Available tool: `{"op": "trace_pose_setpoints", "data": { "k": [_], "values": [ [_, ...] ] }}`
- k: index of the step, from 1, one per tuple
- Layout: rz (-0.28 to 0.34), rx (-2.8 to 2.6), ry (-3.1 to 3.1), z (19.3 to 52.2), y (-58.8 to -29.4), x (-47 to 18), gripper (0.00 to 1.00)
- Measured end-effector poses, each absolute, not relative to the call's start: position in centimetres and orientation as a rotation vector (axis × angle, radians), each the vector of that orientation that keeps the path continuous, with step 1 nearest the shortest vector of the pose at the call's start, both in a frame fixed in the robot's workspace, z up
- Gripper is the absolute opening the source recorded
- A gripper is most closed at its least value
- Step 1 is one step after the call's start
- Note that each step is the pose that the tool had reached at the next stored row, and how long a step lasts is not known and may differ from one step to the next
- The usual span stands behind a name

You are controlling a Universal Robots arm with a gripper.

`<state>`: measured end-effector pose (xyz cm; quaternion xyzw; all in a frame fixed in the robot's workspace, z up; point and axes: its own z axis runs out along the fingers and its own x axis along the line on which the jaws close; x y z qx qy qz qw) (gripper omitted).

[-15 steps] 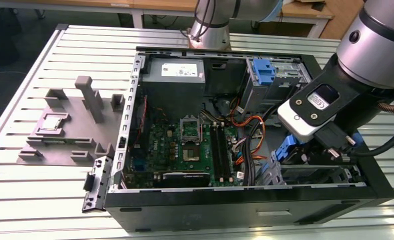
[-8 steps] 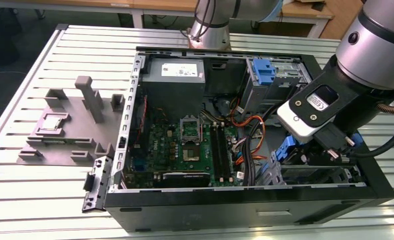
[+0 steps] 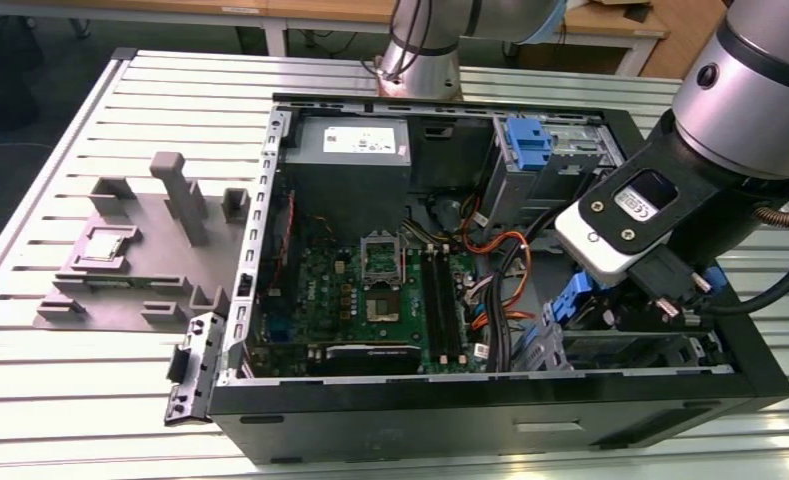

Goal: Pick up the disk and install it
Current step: 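Insert the disk into the insertion slot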

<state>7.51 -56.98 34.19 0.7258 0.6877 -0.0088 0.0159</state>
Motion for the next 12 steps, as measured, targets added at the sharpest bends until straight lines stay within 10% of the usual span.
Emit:
{"op": "trace_pose_setpoints", "data": {
  "k": [12],
  "values": [
    [-0.033,2.254,2.136,34.19,-56.98,7.51,0.44]
  ]
}}
